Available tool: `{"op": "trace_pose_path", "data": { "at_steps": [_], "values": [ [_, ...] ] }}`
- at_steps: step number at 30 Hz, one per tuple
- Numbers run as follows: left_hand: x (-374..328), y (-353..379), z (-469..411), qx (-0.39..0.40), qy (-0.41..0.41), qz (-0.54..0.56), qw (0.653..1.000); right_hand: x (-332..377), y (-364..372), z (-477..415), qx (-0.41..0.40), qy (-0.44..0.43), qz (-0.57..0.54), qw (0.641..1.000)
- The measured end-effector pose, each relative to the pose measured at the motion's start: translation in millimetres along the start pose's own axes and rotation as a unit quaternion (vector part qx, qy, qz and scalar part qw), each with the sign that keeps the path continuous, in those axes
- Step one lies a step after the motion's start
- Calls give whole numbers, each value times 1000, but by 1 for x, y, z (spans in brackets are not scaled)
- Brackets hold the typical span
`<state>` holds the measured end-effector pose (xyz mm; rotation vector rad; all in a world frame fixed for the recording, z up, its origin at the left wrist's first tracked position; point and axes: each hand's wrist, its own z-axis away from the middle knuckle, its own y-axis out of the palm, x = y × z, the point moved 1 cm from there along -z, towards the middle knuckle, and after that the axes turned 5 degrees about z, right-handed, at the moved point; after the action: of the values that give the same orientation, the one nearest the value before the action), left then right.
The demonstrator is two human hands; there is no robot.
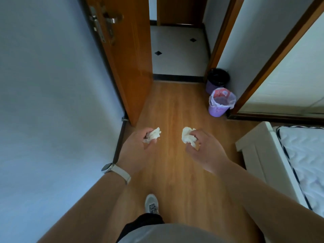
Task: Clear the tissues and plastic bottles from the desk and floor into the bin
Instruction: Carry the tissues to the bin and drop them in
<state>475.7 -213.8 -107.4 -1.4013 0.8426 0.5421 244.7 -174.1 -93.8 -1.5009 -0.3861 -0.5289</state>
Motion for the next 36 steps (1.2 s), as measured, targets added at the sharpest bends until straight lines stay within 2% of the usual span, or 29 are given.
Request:
{"op": "trace_pose_path", "data": {
  "at_steps": [6, 14, 22, 28, 36],
  "values": [
    [13, -23, -98, 16, 15, 27, 999, 35, 0, -92, -64, 3, 0, 998],
    [22, -14, -184, 51, 59, 37, 996, 23, -9, -155, -90, 58, 3, 994],
    [1, 30, -283, 73, 41, 31, 996, -34, -18, -246, -126, 94, -26, 987],
    [-38, 75, -385, 78, 59, 5, 995, -97, -42, -345, -139, 111, -72, 982],
    [-113, 144, -514, 98, 59, 6, 993, -175, -123, -454, -126, 90, -43, 987]
  ]
}}
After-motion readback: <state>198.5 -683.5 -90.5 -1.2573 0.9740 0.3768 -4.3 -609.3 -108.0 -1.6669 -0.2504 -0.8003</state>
